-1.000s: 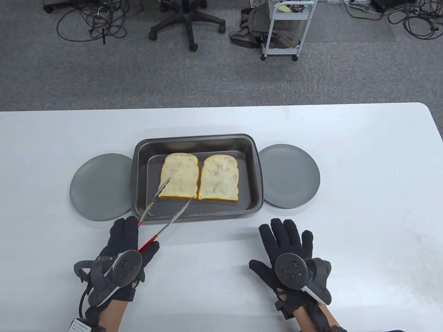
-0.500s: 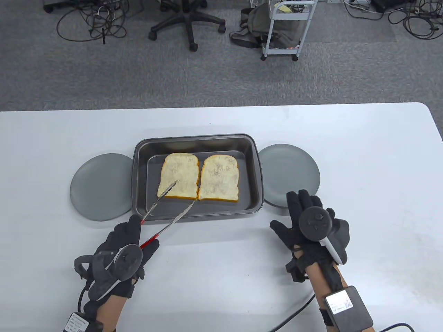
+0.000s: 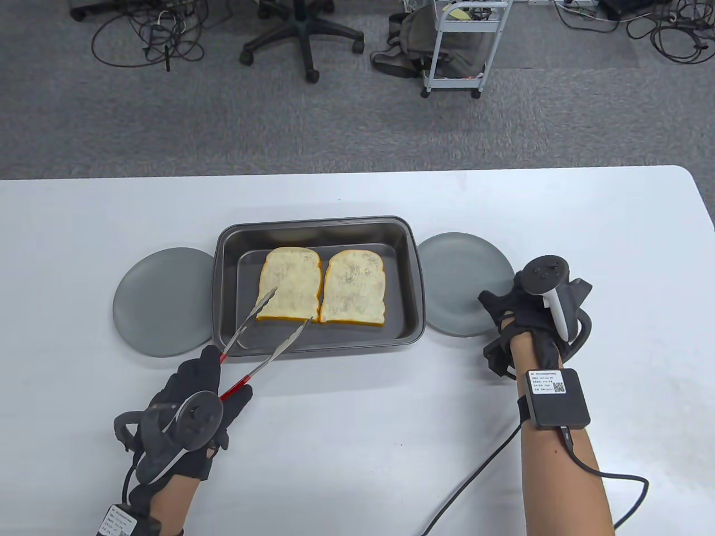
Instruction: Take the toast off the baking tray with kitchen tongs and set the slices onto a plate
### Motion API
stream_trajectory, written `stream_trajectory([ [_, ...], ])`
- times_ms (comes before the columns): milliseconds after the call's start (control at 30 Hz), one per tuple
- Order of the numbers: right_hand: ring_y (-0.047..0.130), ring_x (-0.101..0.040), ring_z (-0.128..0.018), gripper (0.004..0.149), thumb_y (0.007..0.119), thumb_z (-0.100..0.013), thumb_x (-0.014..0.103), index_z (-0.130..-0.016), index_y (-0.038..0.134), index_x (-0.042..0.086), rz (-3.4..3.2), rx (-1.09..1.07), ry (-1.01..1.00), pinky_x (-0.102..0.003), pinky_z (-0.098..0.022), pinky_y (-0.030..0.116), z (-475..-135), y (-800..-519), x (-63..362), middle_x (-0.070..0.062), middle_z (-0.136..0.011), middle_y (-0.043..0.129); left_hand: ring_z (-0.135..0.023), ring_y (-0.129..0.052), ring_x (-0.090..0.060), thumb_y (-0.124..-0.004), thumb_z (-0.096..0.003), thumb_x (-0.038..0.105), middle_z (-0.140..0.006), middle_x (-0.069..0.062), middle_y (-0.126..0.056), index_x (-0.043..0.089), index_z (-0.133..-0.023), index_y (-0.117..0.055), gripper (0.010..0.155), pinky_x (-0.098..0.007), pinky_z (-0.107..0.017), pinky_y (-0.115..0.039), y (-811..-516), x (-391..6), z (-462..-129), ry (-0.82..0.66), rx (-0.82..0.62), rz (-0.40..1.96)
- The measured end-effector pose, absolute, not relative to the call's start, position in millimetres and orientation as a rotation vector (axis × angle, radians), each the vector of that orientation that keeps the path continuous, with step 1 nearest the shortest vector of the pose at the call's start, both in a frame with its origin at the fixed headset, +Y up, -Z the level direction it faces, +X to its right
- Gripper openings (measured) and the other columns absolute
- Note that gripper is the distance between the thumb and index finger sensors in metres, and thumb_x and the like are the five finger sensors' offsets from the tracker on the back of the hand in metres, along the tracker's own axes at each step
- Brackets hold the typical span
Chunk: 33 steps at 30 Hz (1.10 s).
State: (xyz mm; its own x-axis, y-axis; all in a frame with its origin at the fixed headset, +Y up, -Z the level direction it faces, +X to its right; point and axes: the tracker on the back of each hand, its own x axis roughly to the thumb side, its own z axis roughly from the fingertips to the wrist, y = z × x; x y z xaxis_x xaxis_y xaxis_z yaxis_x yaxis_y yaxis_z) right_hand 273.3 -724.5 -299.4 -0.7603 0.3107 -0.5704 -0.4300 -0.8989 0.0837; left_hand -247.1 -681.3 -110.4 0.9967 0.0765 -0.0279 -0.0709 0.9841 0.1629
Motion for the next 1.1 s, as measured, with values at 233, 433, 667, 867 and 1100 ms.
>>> stream_trajectory([
  [233, 0.095, -0.034, -0.063, 0.076, 0.098, -0.031, 0.048, -0.094, 0.074, 0.012, 2.598, -0.946, 0.373, -0.051, -0.044, 0.081, -314.6, -737.2, 279.5, -0.018, -0.081, 0.089, -0.047, -0.109, -0.022, -0.091, -0.0292, 0.073, -0.082, -0.009, -0.093, 0.019, -0.099, -0.074, 0.09, -0.035, -0.034, -0.098, -678.3, -252.4, -109.6, 0.054, 0.171, 0.092],
  [433, 0.096, -0.032, -0.059, 0.069, 0.1, -0.033, 0.041, -0.091, 0.079, 0.01, 2.607, -1.008, 0.371, -0.05, -0.043, 0.081, -320.5, -740.8, 275.1, -0.018, -0.077, 0.092, -0.048, -0.108, -0.022, -0.091, -0.0294, 0.073, -0.083, -0.009, -0.093, 0.019, -0.099, -0.073, 0.091, -0.035, -0.035, -0.098, -678.3, -255.1, -109.9, 0.07, 0.176, 0.091],
  [667, 0.094, -0.029, -0.051, 0.058, 0.095, -0.036, 0.036, -0.087, 0.082, 0.012, 2.563, -1.049, 0.293, -0.05, -0.045, 0.078, -320.8, -743.4, 275.1, -0.015, -0.068, 0.093, -0.048, -0.108, -0.021, -0.091, -0.0293, 0.073, -0.083, -0.009, -0.093, 0.018, -0.099, -0.073, 0.091, -0.035, -0.035, -0.097, -677.8, -255.9, -110.4, 0.085, 0.17, 0.079],
  [867, 0.094, -0.03, -0.046, 0.045, 0.094, -0.038, 0.031, -0.077, 0.092, 0.008, 2.419, -1.097, 0.231, -0.052, -0.046, 0.078, -319.0, -743.7, 285.6, -0.018, -0.06, 0.096, -0.048, -0.108, -0.021, -0.091, -0.0294, 0.073, -0.083, -0.009, -0.092, 0.018, -0.099, -0.073, 0.091, -0.035, -0.036, -0.097, -677.9, -257.3, -110.8, 0.095, 0.172, 0.08],
  [1100, 0.092, -0.033, -0.058, 0.042, 0.092, -0.04, 0.031, -0.079, 0.089, 0.014, 2.228, -1.034, 0.229, -0.054, -0.051, 0.076, -314.1, -725.7, 298.2, -0.013, -0.072, 0.093, -0.048, -0.108, -0.021, -0.091, -0.0294, 0.073, -0.083, -0.009, -0.092, 0.018, -0.099, -0.072, 0.091, -0.035, -0.036, -0.097, -677.7, -258.5, -111.0, 0.095, 0.178, 0.095],
])
